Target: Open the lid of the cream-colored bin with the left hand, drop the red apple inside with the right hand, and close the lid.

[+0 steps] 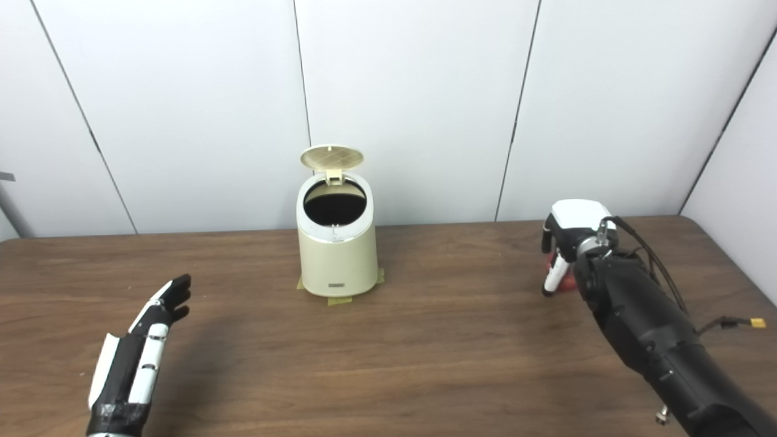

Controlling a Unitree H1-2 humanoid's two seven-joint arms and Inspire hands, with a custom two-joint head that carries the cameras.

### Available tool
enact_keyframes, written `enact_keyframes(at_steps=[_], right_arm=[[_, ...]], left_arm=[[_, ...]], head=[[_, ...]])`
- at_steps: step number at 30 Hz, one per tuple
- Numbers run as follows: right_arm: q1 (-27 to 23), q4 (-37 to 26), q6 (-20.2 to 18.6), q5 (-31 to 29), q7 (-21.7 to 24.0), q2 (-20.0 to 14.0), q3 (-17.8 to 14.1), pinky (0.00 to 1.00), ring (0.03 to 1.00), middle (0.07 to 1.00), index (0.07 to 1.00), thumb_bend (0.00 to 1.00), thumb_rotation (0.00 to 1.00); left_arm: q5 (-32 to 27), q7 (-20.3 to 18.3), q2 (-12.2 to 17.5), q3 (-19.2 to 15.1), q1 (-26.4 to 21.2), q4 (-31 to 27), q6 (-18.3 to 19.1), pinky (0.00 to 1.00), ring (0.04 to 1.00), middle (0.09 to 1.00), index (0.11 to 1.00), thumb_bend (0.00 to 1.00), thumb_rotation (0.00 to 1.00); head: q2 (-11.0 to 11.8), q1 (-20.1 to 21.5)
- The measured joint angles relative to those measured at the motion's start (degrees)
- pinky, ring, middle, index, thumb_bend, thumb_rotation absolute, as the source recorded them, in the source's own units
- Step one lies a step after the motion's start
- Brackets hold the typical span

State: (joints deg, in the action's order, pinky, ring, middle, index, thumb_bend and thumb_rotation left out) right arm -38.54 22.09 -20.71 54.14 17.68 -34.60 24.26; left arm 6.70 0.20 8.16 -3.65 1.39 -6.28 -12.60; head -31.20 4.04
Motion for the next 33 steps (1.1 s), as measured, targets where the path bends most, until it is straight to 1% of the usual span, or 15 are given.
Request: enact_keyframes(at_steps=[3, 5, 6, 8, 10, 13, 15, 21, 26, 27, 29, 30, 31, 32, 33], right_arm=[[0.0, -6.9, 1.6, -0.1, 2.6, -0.7, 0.1, 0.25, 0.395, 0.5, 0.491, 0.52, 0.0], [-0.1, -11.1, 1.9, -0.2, 4.6, -0.8, -0.3, 0.23, 0.366, 0.453, 0.52, 0.52, 0.0], [-0.2, -13.4, 1.6, -0.1, 6.5, -0.9, -0.5, 0.23, 0.386, 0.476, 0.503, 0.52, 0.0], [-0.3, -17.9, 1.0, 0.0, 10.2, -0.9, -0.5, 0.19, 0.297, 0.474, 0.488, 0.53, 0.0], [-0.5, -21.6, 1.0, -0.3, 13.4, -0.7, -0.8, 0.19, 0.282, 0.474, 0.485, 0.53, 0.0], [-1.0, -24.6, 1.1, -1.1, 15.3, -0.3, -2.1, 0.22, 0.305, 0.417, 0.486, 0.53, 0.0], [-1.6, -26.9, 1.2, -1.4, 16.8, -0.1, -2.3, 0.24, 0.335, 0.411, 0.487, 0.53, 0.0], [-4.3, -31.5, 2.0, -1.4, 21.7, 1.7, -2.3, 0.32, 0.429, 0.495, 0.476, 0.53, 0.0], [-5.0, -35.6, 3.1, -1.4, 22.0, 5.5, -2.8, 0.23, 0.328, 0.418, 0.482, 0.53, 0.0], [-5.1, -36.3, 3.2, -1.6, 21.9, 6.7, -3.0, 0.24, 0.348, 0.427, 0.481, 0.53, 0.0], [-5.4, -36.7, 3.1, -1.9, 21.9, 8.9, -3.3, 0.33, 0.484, 0.518, 0.465, 0.52, 0.0], [-5.6, -36.9, 3.1, -2.0, 22.0, 9.7, -3.3, 0.34, 0.505, 0.53, 0.462, 0.52, 0.0], [-5.9, -37.1, 3.2, -2.0, 21.9, 10.4, -3.2, 0.42, 0.501, 0.534, 0.463, 0.52, 0.0], [-6.2, -37.2, 3.5, -1.9, 21.9, 10.9, -3.1, 0.56, 0.481, 0.525, 0.468, 0.52, 0.0], [-6.7, -37.1, 4.0, -1.8, 21.9, 11.5, -3.0, 0.61, 0.465, 0.516, 0.47, 0.53, 0.0]], left_arm=[[0.0, 0.0, 0.0, 0.1, -0.1, 0.0, -0.1, 0.89, 0.918, 0.919, 0.892, 0.2, 1.0], [0.0, 0.0, 0.0, 0.1, -0.1, 0.0, -0.1, 0.9, 0.921, 0.922, 0.895, 0.21, 1.0], [0.0, 0.0, 0.0, 0.1, -0.1, 0.0, -0.1, 0.91, 0.923, 0.924, 0.897, 0.21, 1.0], [0.1, 0.0, 0.0, 0.1, -0.1, 0.0, -0.1, 0.91, 0.924, 0.923, 0.894, 0.2, 1.0], [0.3, 0.0, 0.0, 0.2, -0.1, 0.0, -0.1, 0.91, 0.925, 0.922, 0.894, 0.2, 1.0], [0.4, 0.0, 0.0, 0.3, -0.2, 0.1, -0.1, 0.9, 0.921, 0.922, 0.893, 0.22, 1.0], [0.4, 0.1, 0.0, 0.3, -0.2, 0.2, -0.1, 0.9, 0.921, 0.922, 0.896, 0.22, 1.0], [1.0, 0.1, -0.1, 0.6, -0.7, 0.6, -0.3, 0.89, 0.921, 0.925, 0.9, 0.22, 1.0], [1.8, 0.3, -0.1, 0.7, -1.1, 0.9, -0.7, 0.89, 0.92, 0.923, 0.9, 0.25, 1.0], [2.0, 0.4, -0.2, 0.7, -1.1, 0.9, -0.6, 0.89, 0.921, 0.923, 0.9, 0.25, 1.0], [2.3, 0.7, -0.2, 0.7, -1.2, 0.9, -0.6, 0.88, 0.92, 0.923, 0.9, 0.24, 1.0], [2.4, 0.8, -0.2, 0.8, -1.2, 0.9, -0.6, 0.88, 0.92, 0.923, 0.9, 0.24, 1.0], [2.4, 1.0, -0.3, 0.9, -1.3, 0.9, -0.6, 0.89, 0.923, 0.925, 0.903, 0.24, 1.0], [2.4, 1.1, -0.3, 0.9, -1.3, 0.9, -0.6, 0.89, 0.924, 0.926, 0.903, 0.23, 1.0], [2.3, 1.1, -0.3, 0.9, -1.3, 0.9, -0.6, 0.89, 0.924, 0.927, 0.902, 0.23, 1.0]], head=[[0.2, 0.0], [0.2, 0.1], [0.2, 0.1], [0.3, 0.2], [0.4, 0.1], [0.4, 0.1], [0.5, 0.0], [0.9, -0.2], [1.3, -0.3], [1.4, -0.4], [1.4, -0.5], [1.4, -0.5], [1.5, -0.7], [1.5, -0.7], [1.4, -0.8]])
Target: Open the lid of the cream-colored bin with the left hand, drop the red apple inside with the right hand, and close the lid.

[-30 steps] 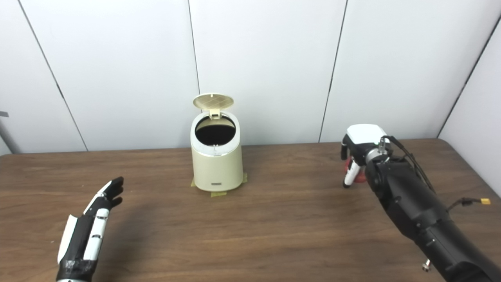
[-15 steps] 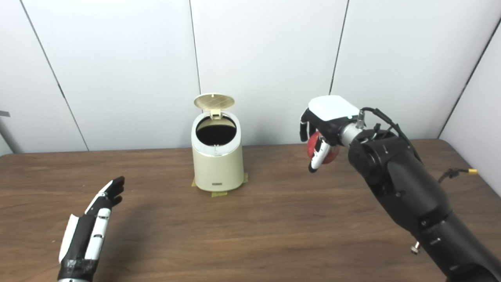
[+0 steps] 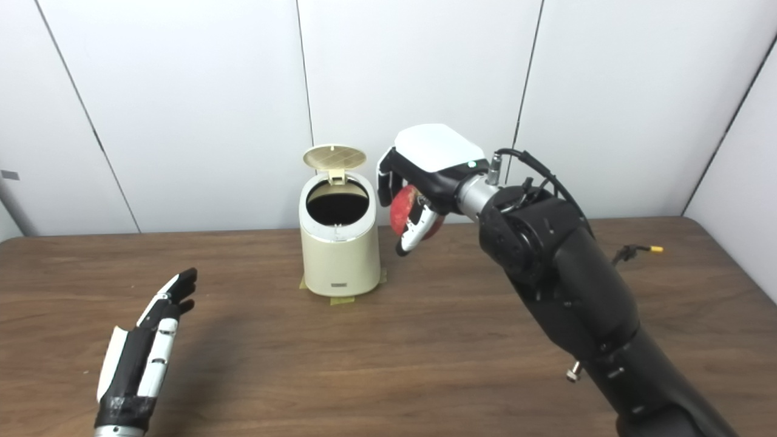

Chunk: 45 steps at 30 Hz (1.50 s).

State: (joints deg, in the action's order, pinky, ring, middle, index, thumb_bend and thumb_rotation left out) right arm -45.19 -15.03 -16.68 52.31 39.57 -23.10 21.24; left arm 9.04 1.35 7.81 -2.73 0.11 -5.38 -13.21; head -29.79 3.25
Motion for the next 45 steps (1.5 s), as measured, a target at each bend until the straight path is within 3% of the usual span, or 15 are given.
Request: enact_keyframes(at_steps=[1, 2, 3, 6, 13, 18, 24, 31, 40, 45], right_arm=[[-0.5, 0.2, 1.2, 0.1, -0.3, 0.5, 0.2, 0.55, 0.461, 0.507, 0.473, 0.52, 0.0], [-1.0, 0.6, 2.3, 0.1, -1.0, 0.9, 0.4, 0.4, 0.431, 0.49, 0.485, 0.52, 0.0], [-1.6, 1.4, 3.4, 0.0, -1.6, 1.4, 0.4, 0.33, 0.418, 0.489, 0.49, 0.52, 0.0], [-2.0, 3.3, 5.1, -0.1, -3.9, 3.4, 0.4, 0.27, 0.396, 0.497, 0.498, 0.52, 0.0], [-2.0, 9.3, 7.3, 0.0, -6.6, 7.3, 1.2, 0.25, 0.382, 0.469, 0.508, 0.52, 0.0], [-2.8, 13.1, 8.3, 0.6, -8.6, 9.2, 2.0, 0.29, 0.406, 0.526, 0.476, 0.52, 0.0], [-3.6, 22.3, 16.6, 0.8, -20.2, 10.1, 3.2, 0.26, 0.377, 0.505, 0.483, 0.52, 0.0], [-3.8, 31.7, 23.0, 0.9, -31.6, 10.3, 3.3, 0.32, 0.426, 0.562, 0.463, 0.51, 0.0], [-5.2, 37.7, 26.3, 1.5, -42.0, 10.8, 3.4, 0.34, 0.433, 0.571, 0.457, 0.51, 0.0], [-5.7, 39.7, 27.2, 1.9, -45.3, 10.8, 3.5, 0.32, 0.422, 0.574, 0.465, 0.51, 0.0]], left_arm=[[0.0, 0.1, -0.1, 0.0, 0.0, 0.0, 0.0, 0.89, 0.923, 0.927, 0.902, 0.23, 1.0], [0.0, 0.2, -0.1, 0.1, 0.0, 0.0, 0.0, 0.88, 0.922, 0.926, 0.901, 0.23, 1.0], [0.0, 0.2, -0.1, 0.2, 0.0, 0.0, 0.0, 0.88, 0.921, 0.925, 0.901, 0.23, 1.0], [0.1, 0.4, -0.6, 0.5, -0.2, 0.0, 0.4, 0.87, 0.917, 0.925, 0.899, 0.23, 1.0], [1.4, 0.9, -1.7, 1.1, -0.2, -0.3, 0.8, 0.87, 0.92, 0.927, 0.901, 0.21, 1.0], [1.8, 1.1, -2.4, 1.3, -0.2, -0.5, 0.8, 0.88, 0.926, 0.928, 0.899, 0.21, 1.0], [1.8, 1.1, -2.8, 1.2, -0.2, -0.6, 1.0, 0.88, 0.926, 0.927, 0.901, 0.24, 1.0], [2.2, 1.1, -2.9, 1.2, -0.1, -0.8, 1.1, 0.89, 0.927, 0.925, 0.9, 0.25, 1.0], [2.4, 1.1, -3.2, 1.3, 0.1, -1.0, 1.2, 0.89, 0.924, 0.925, 0.899, 0.24, 1.0], [2.5, 1.1, -3.2, 1.3, 0.1, -1.0, 1.2, 0.88, 0.92, 0.922, 0.897, 0.24, 1.0]], head=[[0.1, -0.1], [0.2, -0.4], [0.2, -0.6], [0.1, -1.8], [-0.2, -2.7], [-0.4, -3.0], [-0.4, -3.2], [-0.4, -3.2], [-0.6, -3.2], [-0.6, -3.2]])
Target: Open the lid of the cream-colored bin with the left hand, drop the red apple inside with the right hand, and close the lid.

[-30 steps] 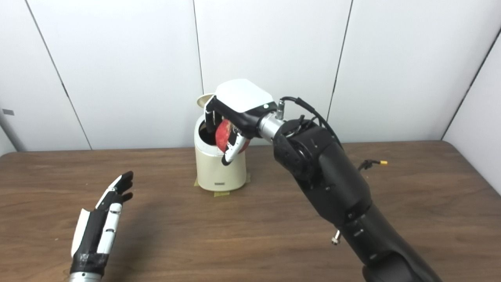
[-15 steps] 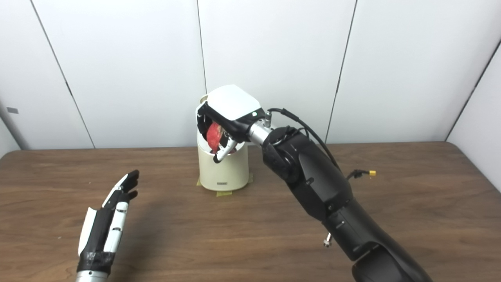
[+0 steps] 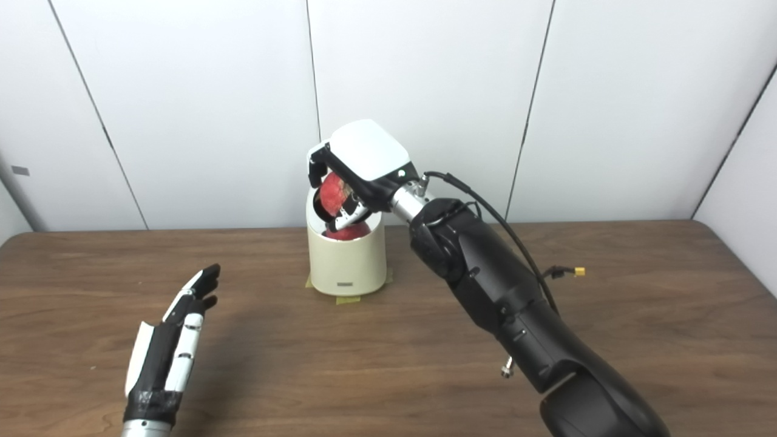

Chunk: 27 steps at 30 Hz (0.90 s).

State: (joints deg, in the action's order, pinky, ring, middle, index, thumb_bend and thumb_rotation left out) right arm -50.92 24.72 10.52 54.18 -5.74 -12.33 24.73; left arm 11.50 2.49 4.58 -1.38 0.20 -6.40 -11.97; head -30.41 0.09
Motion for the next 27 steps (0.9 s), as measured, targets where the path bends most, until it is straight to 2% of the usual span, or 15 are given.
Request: enact_keyframes(at_steps=[6, 9, 26, 27], right_arm=[[0.0, 2.1, 1.5, 0.4, -5.0, -0.1, 0.2, 0.31, 0.412, 0.576, 0.478, 0.51, 0.0], [0.0, 2.2, 1.5, 0.5, -5.5, -0.1, 0.2, 0.32, 0.419, 0.578, 0.479, 0.51, 0.0], [0.0, -0.8, -0.2, 0.8, -0.3, -0.5, 0.0, 0.38, 0.471, 0.572, 0.465, 0.51, 0.0], [0.0, -0.8, -0.4, 0.9, 0.1, -0.5, 0.0, 0.38, 0.48, 0.577, 0.475, 0.52, 0.07]], left_arm=[[0.2, 0.0, 0.0, 0.1, 0.0, -0.1, 0.0, 0.89, 0.922, 0.922, 0.899, 0.24, 1.0], [0.3, 0.0, 0.0, 0.1, 0.0, -0.1, 0.0, 0.89, 0.921, 0.921, 0.897, 0.24, 1.0], [0.6, 0.0, -0.1, 0.2, 0.0, -0.1, 0.0, 0.89, 0.923, 0.923, 0.898, 0.24, 1.0], [0.6, 0.0, -0.1, 0.2, 0.0, -0.1, 0.0, 0.89, 0.922, 0.923, 0.897, 0.24, 1.0]], head=[[0.0, 0.0], [-0.1, 0.0], [-0.1, 0.0], [0.0, 0.0]])
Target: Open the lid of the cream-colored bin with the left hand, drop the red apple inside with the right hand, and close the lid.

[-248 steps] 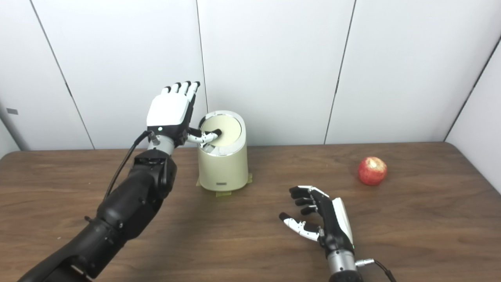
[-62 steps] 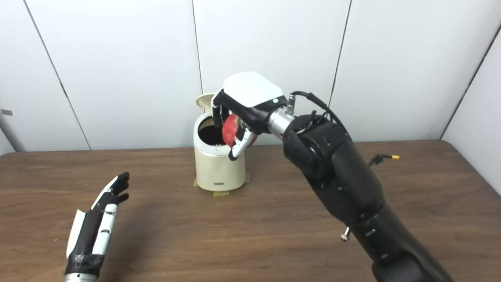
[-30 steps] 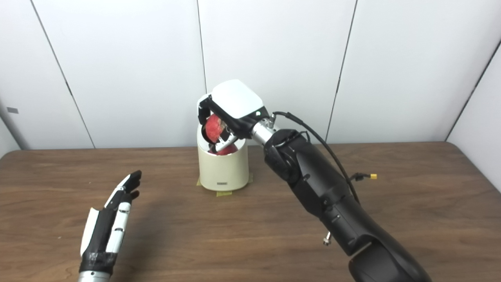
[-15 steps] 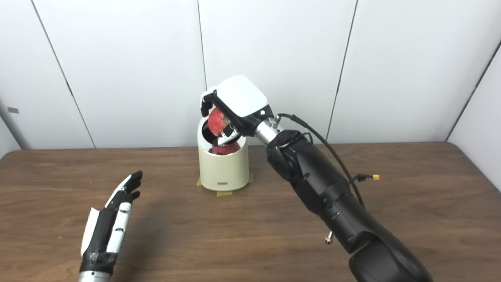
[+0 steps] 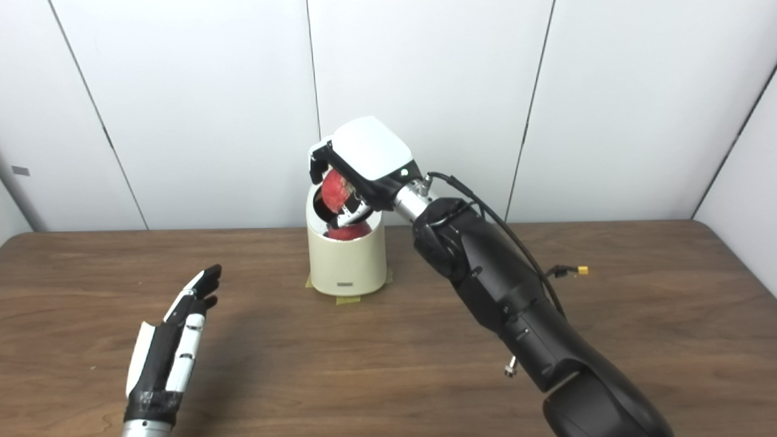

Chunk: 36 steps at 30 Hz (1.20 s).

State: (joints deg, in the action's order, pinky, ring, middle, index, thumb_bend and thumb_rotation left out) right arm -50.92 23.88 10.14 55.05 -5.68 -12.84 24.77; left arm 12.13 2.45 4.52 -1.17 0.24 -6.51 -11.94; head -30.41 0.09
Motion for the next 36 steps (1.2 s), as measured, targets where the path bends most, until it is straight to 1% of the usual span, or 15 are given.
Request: enact_keyframes(at_steps=[2, 3, 4, 5, 6, 8, 11, 17, 28, 30, 32, 33, 34, 35, 36], right_arm=[[0.0, -0.2, -0.5, 0.0, 0.4, 0.0, 0.0, 0.39, 0.497, 0.594, 0.484, 0.52, 0.12], [0.0, -0.2, -0.6, 0.1, 0.4, -0.1, 0.0, 0.4, 0.509, 0.606, 0.486, 0.52, 0.13], [0.0, -0.3, -0.6, 0.1, 0.4, -0.1, 0.0, 0.41, 0.518, 0.614, 0.521, 0.75, 0.09], [0.0, -0.3, -0.6, 0.2, 0.4, -0.1, 0.1, 0.42, 0.53, 0.625, 0.55, 0.9, 0.07], [0.0, -0.3, -0.6, 0.3, 0.3, -0.1, 0.1, 0.43, 0.54, 0.633, 0.566, 0.95, 0.06], [0.1, -0.3, -0.6, 0.6, 0.1, -0.2, 0.3, 0.46, 0.571, 0.656, 0.592, 0.99, 0.06], [0.1, -0.3, -0.5, 1.3, -0.4, -0.2, 0.5, 0.5, 0.619, 0.691, 0.616, 1.0, 0.07], [0.2, -0.3, -0.5, 1.8, -1.1, -0.3, 0.6, 0.51, 0.649, 0.72, 0.645, 1.0, 0.09], [0.6, -0.4, -0.4, 2.1, -2.7, -0.3, 0.6, 0.5, 0.631, 0.696, 0.627, 0.98, 0.11], [0.8, -0.3, 0.4, 2.0, -4.4, -0.3, 0.4, 0.47, 0.584, 0.639, 0.579, 0.92, 0.16], [1.2, -0.4, 1.4, 2.0, -7.5, -0.3, 0.0, 0.41, 0.502, 0.565, 0.517, 0.84, 0.19], [1.5, -0.6, 1.5, 2.0, -8.9, -0.3, -0.3, 0.36, 0.448, 0.517, 0.495, 0.65, 0.16], [2.1, -1.3, 1.5, 2.1, -10.2, -0.3, -0.8, 0.33, 0.413, 0.484, 0.486, 0.58, 0.16], [2.7, -2.3, 1.5, 2.1, -11.4, -0.3, -1.3, 0.31, 0.385, 0.51, 0.468, 0.55, 0.07], [3.6, -3.2, 1.4, 2.1, -12.0, -0.4, -1.8, 0.29, 0.363, 0.517, 0.458, 0.53, 0.04]], left_arm=[[0.0, 0.0, 0.0, 0.1, 0.0, 0.0, 0.1, 0.89, 0.921, 0.922, 0.897, 0.24, 1.0], [0.1, 0.0, 0.0, 0.1, 0.0, 0.0, 0.2, 0.89, 0.921, 0.921, 0.898, 0.25, 1.0], [0.2, 0.0, 0.0, 0.1, 0.0, 0.0, 0.2, 0.89, 0.921, 0.921, 0.898, 0.25, 1.0], [0.4, 0.0, 0.0, 0.1, 0.0, 0.0, 0.2, 0.88, 0.921, 0.921, 0.897, 0.25, 1.0], [0.5, 0.0, 0.0, 0.1, 0.0, 0.0, 0.3, 0.88, 0.922, 0.921, 0.897, 0.25, 1.0], [0.5, 0.0, 0.0, 0.1, 0.0, 0.0, 0.3, 0.88, 0.923, 0.921, 0.897, 0.24, 1.0], [0.5, 0.0, 0.0, 0.2, 0.0, -0.1, 0.6, 0.89, 0.925, 0.924, 0.899, 0.24, 1.0], [0.5, -0.2, 0.0, 0.2, 0.0, -0.1, 1.5, 0.89, 0.925, 0.924, 0.899, 0.24, 1.0], [0.5, -0.2, 0.0, 0.3, 0.0, -0.1, 1.6, 0.89, 0.924, 0.923, 0.897, 0.25, 1.0], [0.4, -0.2, 0.0, 0.3, 0.0, -0.1, 1.7, 0.89, 0.925, 0.923, 0.897, 0.25, 1.0], [0.4, -0.2, 0.0, 0.3, 0.1, -0.1, 1.8, 0.89, 0.926, 0.924, 0.898, 0.25, 1.0], [0.4, -0.2, 0.0, 0.3, 0.1, -0.1, 1.8, 0.89, 0.927, 0.924, 0.898, 0.25, 1.0], [0.4, -0.2, 0.0, 0.2, 0.1, -0.1, 1.8, 0.89, 0.927, 0.924, 0.898, 0.25, 1.0], [0.3, -0.2, 0.0, 0.2, 0.1, -0.1, 1.8, 0.89, 0.927, 0.924, 0.899, 0.25, 1.0], [0.3, -0.2, 0.0, 0.2, 0.1, -0.1, 1.8, 0.9, 0.927, 0.924, 0.898, 0.25, 1.0]], head=[[-0.1, 0.0], [-0.1, 0.0], [-0.1, 0.0], [-0.1, 0.0], [-0.1, 0.0], [-0.1, 0.0], [-0.1, 0.1], [0.0, 0.1], [-0.1, 0.2], [-0.1, 0.2], [-0.1, 0.2], [0.0, 0.1], [0.1, 0.2], [0.1, 0.2], [0.2, 0.3]])
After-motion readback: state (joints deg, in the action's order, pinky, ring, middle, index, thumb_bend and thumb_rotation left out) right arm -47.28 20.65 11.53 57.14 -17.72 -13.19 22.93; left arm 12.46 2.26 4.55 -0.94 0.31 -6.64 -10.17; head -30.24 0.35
